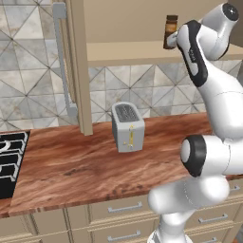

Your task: Take the cinnamon bottle from the cabinet and place it on the dining table, next to the plate with the cupcake. Then take the chocolate from the dining counter and place it on the cupcake plate.

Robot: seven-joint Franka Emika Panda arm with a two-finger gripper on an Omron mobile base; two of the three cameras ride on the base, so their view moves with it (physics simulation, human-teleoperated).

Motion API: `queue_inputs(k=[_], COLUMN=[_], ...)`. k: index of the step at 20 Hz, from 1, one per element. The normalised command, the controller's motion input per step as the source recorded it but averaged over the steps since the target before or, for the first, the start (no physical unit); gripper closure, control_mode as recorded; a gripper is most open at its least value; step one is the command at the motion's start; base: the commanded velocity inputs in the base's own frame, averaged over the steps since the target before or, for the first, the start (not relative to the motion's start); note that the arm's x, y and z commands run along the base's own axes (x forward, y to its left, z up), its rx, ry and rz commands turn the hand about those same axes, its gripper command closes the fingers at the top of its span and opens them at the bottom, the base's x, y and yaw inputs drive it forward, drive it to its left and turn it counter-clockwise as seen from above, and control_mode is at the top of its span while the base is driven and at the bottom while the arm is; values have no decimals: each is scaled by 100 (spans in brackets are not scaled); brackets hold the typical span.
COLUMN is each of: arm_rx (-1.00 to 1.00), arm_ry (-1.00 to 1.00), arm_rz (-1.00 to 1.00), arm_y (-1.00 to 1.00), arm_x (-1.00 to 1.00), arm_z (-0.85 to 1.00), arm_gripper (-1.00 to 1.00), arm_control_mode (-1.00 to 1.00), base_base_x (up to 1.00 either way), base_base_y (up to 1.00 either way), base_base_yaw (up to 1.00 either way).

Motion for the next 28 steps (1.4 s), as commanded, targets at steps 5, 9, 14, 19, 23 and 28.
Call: queue_inputs(k=[5, 9, 14, 19, 23, 28], arm_rx=[-2, 0, 0, 0, 0, 0], arm_ry=[0, 0, 0, 0, 0, 0], arm_rz=[6, 1, 0, 0, 0, 0], arm_y=[-1, -3, -4, 0, -4, 0], arm_x=[46, 43, 42, 28, 23, 22], arm_z=[0, 0, 0, 0, 0, -3], arm_gripper=[-100, -100, -100, -100, -100, -100], arm_control_mode=[-100, -100, -100, -100, -100, -100], base_base_x=[0, 0, 0, 0, 0, 0], base_base_y=[0, 0, 0, 0, 0, 0], base_base_yaw=[0, 0, 0, 0, 0, 0])
